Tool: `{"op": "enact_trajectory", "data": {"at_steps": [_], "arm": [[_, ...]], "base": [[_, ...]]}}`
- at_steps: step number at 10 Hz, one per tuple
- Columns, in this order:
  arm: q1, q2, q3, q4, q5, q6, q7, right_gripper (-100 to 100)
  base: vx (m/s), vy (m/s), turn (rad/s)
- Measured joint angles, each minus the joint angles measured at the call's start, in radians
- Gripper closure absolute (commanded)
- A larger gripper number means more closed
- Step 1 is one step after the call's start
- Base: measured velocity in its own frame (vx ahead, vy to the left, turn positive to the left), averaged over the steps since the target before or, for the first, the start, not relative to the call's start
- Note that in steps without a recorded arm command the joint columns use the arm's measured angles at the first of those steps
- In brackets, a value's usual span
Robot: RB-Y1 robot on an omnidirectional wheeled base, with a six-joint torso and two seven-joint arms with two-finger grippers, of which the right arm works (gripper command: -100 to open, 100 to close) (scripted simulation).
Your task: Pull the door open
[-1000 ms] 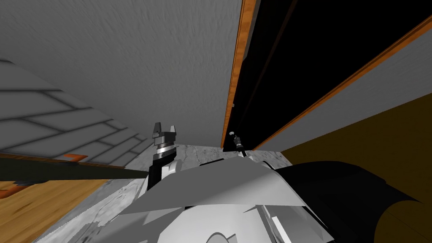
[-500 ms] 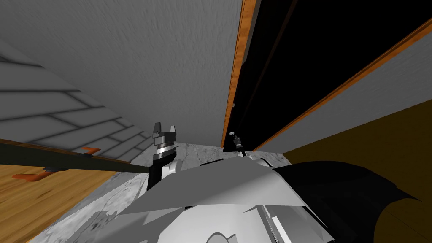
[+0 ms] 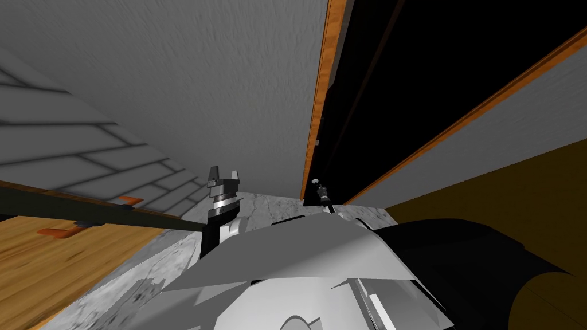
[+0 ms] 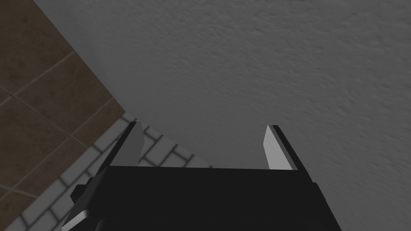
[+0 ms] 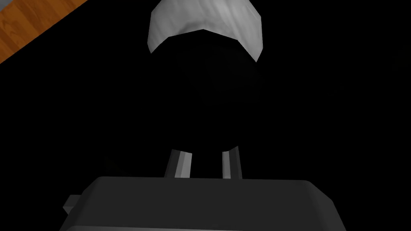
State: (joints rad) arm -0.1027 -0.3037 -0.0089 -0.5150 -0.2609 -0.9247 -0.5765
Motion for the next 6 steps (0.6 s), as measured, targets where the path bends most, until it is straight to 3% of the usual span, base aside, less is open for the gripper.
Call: {"op": "enact_trajectory", "data": {"at_steps": [1, 2, 3, 4, 6], "arm": [[0.017, 0.0, 0.006, -0.035, -0.018, 0.015, -0.024, 100], [0.017, 0.0, 0.01, -0.044, -0.026, 0.028, -0.044, 100], [-0.006, -0.002, 0.013, -0.006, -0.027, 0.018, -0.061, 100], [-0.006, -0.005, 0.019, -0.002, -0.038, 0.015, -0.087, 100], [0.026, -0.004, 0.025, -0.064, -0.058, 0.042, -0.117, 100]], "base": [[-0.049, -0.02, 0.049], [-0.02, -0.006, 0.017], [-0.028, -0.011, 0.076], [-0.03, -0.017, 0.018], [-0.037, -0.013, 0.049]]}}
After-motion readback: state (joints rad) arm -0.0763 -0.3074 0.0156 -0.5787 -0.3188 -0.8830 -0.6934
